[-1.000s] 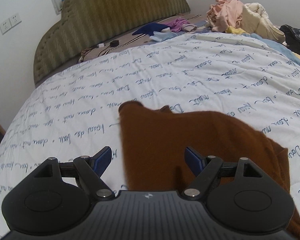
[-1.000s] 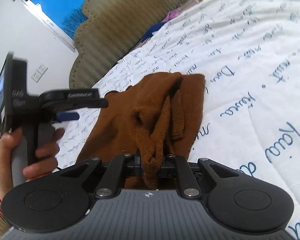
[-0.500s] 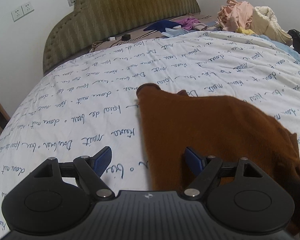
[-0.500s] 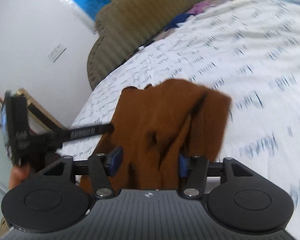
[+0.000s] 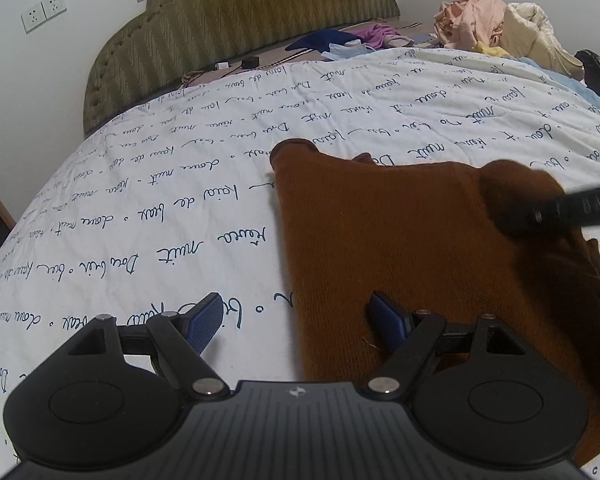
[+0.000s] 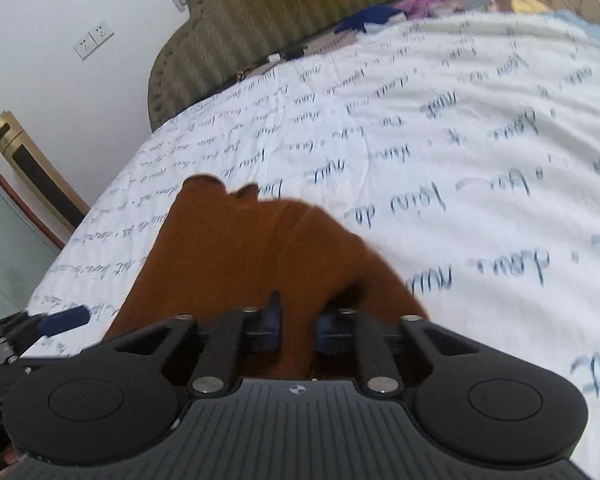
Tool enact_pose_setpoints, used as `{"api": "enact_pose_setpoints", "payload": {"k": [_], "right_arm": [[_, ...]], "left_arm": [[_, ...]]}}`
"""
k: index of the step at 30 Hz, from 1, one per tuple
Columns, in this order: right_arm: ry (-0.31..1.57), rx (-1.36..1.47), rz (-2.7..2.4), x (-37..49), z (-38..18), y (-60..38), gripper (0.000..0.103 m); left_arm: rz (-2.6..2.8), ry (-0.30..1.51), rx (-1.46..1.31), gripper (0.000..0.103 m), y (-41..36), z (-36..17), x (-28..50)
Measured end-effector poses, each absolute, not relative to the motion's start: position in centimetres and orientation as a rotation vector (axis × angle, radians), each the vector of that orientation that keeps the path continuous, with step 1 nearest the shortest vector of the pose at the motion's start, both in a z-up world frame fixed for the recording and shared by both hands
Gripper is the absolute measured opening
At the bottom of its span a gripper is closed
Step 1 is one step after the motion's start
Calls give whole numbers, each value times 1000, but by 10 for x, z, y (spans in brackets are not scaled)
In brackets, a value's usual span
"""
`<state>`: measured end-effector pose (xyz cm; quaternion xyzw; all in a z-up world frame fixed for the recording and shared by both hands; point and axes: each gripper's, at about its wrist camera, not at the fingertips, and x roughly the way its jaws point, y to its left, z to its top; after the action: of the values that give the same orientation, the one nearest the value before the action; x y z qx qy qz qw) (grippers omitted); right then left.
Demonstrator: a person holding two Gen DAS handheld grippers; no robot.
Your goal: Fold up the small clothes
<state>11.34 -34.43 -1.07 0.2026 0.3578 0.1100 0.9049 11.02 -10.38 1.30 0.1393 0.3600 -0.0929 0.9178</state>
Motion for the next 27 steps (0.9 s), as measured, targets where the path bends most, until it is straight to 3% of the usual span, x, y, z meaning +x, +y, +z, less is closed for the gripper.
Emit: {"api": "enact_pose_setpoints", "payload": {"k": [3,5,7,9,11,13,27], "right_arm": [[707,409,181,114,-8,-342,14],[707,389,157,111,-8,-339,22],[693,357,122,106,-6,-336,41],[661,323,61,90,1,-335,47],[637,307,30,74,9,-337,62],[613,314,36,55,15,-340,89],[767,674,240,5,-30,-347,92]], "left_arm": [[-190,740,287,81,-103,12,109],[-193,739,284,81,-102,12,107],[-196,740,280,81,-100,13,106],[-201,741,270,81,-98,14,104],[-210,739,258,81,-95,16,100],[-223,736,240,81,-89,18,96],[-420,825,-46,81,-31,12,85]]}}
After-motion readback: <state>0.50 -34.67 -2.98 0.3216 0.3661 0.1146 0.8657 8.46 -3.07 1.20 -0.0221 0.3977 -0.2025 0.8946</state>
